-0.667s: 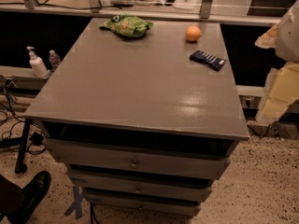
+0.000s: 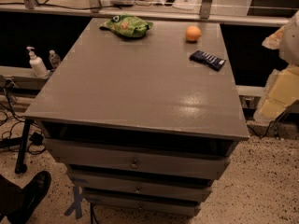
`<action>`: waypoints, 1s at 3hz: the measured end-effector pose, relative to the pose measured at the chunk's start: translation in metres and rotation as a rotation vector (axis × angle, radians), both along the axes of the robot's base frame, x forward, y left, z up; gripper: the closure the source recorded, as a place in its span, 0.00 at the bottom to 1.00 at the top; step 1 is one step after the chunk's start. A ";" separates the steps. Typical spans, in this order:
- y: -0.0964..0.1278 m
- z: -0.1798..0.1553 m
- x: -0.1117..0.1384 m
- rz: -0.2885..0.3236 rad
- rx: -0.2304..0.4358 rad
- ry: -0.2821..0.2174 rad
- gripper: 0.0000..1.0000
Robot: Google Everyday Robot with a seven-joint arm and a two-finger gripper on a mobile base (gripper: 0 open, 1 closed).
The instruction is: Pick orange
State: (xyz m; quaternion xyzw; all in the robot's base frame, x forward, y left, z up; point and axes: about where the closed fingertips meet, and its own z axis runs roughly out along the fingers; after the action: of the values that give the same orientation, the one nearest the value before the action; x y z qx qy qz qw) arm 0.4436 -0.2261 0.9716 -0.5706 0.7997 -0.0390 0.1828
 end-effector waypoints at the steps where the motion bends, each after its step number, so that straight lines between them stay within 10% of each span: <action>1: -0.035 -0.016 0.025 -0.147 0.085 -0.073 0.00; 3: -0.105 -0.027 0.097 -0.324 0.284 -0.235 0.00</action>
Offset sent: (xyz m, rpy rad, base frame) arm 0.1056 -0.1281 -0.0355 0.2857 -0.2558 -0.4019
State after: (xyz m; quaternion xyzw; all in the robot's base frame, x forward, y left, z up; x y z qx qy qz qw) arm 0.5403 -0.3311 0.9442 -0.3951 0.8514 -0.0211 0.3442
